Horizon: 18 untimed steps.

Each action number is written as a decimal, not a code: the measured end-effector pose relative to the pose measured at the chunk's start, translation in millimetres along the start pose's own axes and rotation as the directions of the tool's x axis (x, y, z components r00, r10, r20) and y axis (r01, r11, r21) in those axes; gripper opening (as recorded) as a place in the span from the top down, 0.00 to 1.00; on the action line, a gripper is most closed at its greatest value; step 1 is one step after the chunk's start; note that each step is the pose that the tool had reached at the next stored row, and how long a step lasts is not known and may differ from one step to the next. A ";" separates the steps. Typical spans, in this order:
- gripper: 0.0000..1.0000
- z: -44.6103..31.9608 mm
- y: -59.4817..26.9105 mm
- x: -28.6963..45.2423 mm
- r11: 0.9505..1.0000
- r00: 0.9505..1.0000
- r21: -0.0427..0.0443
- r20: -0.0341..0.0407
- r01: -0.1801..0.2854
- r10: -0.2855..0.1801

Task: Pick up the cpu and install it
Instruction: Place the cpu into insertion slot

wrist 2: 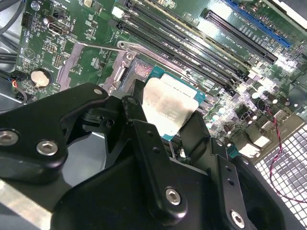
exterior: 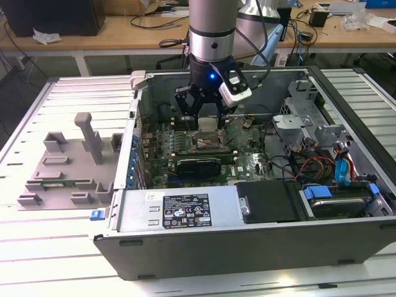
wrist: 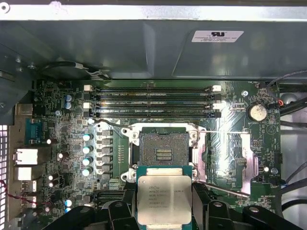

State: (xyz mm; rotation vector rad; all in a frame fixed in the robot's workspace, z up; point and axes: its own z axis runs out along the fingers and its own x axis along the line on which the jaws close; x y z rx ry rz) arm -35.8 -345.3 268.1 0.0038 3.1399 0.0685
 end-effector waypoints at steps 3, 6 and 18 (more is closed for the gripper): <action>0.45 0.0 0.0 0.0 1.000 1.000 0.000 0.000 0.000 0.000; 0.45 0.0 0.0 -0.1 1.000 1.000 0.000 0.001 -0.017 0.017; 0.45 1.1 0.0 0.0 0.946 0.946 -0.002 0.014 -0.323 0.323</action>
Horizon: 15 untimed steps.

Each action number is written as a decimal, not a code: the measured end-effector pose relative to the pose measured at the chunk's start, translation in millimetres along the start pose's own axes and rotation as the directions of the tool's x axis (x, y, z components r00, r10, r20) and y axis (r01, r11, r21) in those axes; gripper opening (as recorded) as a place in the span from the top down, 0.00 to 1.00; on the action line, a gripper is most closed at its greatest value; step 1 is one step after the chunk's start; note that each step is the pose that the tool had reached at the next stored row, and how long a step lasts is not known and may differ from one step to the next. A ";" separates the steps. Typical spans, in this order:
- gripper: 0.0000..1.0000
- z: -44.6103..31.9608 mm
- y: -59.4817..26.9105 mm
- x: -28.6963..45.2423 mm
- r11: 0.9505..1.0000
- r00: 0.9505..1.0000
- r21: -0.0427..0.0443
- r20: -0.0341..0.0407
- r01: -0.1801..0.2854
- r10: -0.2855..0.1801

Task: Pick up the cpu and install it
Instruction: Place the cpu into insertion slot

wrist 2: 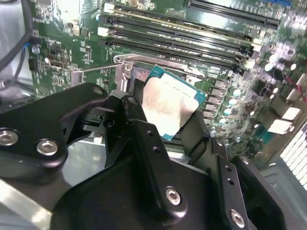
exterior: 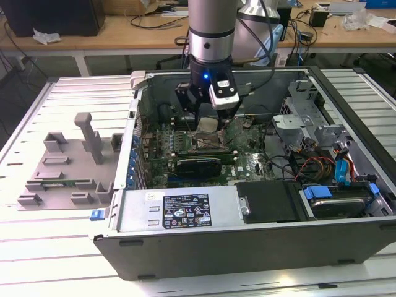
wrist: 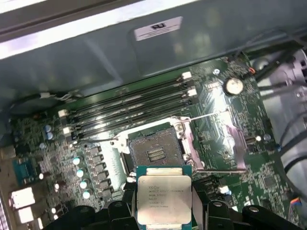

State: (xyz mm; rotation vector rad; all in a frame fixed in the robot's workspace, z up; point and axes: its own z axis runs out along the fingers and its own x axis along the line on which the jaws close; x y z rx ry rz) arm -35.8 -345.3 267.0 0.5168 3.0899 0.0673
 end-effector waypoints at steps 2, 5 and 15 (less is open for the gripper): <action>0.45 0.2 0.0 0.0 0.999 0.999 0.000 0.002 -0.053 0.053; 0.45 0.5 0.0 0.0 0.993 0.993 0.000 0.005 -0.115 0.115; 0.45 1.7 -0.1 0.0 0.947 0.947 -0.002 0.014 -0.322 0.322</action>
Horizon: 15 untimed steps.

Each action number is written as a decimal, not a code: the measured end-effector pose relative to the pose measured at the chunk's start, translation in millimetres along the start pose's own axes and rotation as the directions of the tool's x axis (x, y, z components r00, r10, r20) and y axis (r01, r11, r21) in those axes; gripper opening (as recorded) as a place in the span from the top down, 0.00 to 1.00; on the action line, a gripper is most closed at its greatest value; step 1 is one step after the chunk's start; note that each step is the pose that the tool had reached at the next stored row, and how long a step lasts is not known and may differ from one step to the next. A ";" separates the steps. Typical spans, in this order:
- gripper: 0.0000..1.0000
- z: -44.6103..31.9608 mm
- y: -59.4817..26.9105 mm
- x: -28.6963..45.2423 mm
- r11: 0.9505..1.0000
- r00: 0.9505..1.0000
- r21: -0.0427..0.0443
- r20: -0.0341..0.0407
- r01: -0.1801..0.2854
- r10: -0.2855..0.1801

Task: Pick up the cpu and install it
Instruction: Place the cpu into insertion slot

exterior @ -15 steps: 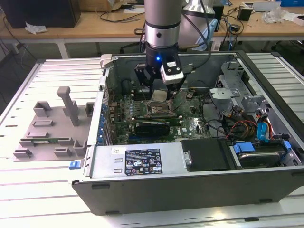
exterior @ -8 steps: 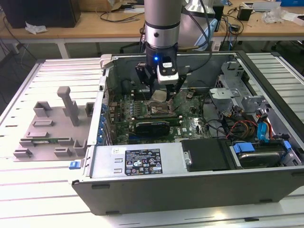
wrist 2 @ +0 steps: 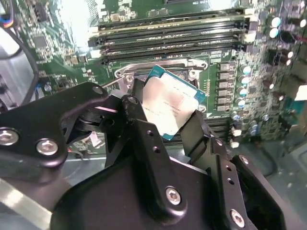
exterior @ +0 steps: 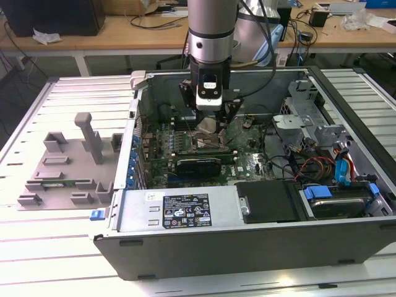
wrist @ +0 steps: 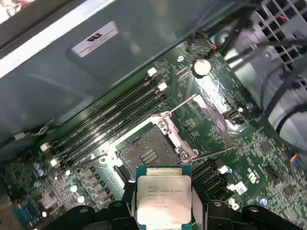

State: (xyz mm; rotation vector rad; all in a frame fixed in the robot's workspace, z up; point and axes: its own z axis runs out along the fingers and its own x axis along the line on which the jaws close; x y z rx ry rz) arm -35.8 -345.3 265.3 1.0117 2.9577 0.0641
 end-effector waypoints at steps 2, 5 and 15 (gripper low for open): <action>0.45 0.3 0.0 0.0 0.999 0.999 0.000 0.002 -0.040 0.040; 0.45 1.0 -0.1 0.0 0.991 0.991 0.000 0.006 -0.136 0.136; 0.45 3.9 -0.2 0.0 0.918 0.918 -0.003 0.017 -0.396 0.396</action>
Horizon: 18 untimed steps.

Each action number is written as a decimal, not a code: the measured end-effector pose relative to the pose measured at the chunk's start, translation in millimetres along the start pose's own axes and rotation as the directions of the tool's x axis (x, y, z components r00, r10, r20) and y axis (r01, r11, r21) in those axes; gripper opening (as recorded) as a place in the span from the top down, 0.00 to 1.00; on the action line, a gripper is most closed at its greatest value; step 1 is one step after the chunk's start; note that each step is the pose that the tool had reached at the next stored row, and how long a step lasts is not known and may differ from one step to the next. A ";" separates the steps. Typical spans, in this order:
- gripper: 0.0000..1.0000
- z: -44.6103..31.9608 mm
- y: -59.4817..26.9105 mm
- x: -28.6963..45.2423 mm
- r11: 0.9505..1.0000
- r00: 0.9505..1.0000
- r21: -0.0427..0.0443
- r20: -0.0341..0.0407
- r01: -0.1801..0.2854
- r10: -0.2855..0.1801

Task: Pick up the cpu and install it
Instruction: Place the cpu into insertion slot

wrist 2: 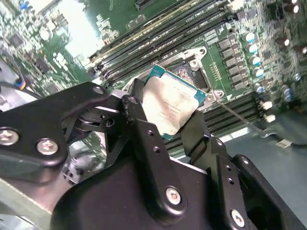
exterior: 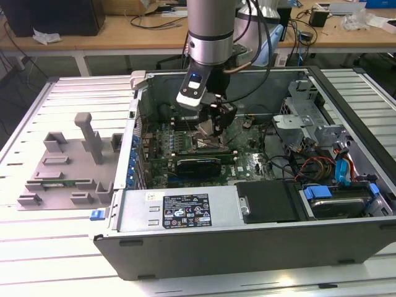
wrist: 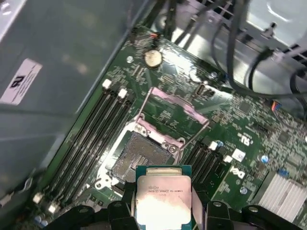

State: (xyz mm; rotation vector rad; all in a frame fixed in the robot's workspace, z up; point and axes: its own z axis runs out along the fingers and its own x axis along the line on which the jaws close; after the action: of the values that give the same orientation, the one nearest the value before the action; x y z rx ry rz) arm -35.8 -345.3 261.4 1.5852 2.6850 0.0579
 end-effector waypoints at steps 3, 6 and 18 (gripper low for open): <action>0.45 0.8 0.0 0.0 0.998 0.998 0.000 0.003 -0.066 0.066; 0.45 2.3 -0.1 0.0 0.984 0.984 -0.001 0.008 -0.178 0.178; 0.45 6.3 -0.2 0.2 0.909 0.909 -0.003 0.018 -0.416 0.416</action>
State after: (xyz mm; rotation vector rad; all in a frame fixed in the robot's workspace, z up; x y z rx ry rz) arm -35.8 -345.1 255.0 2.1160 2.2804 0.0487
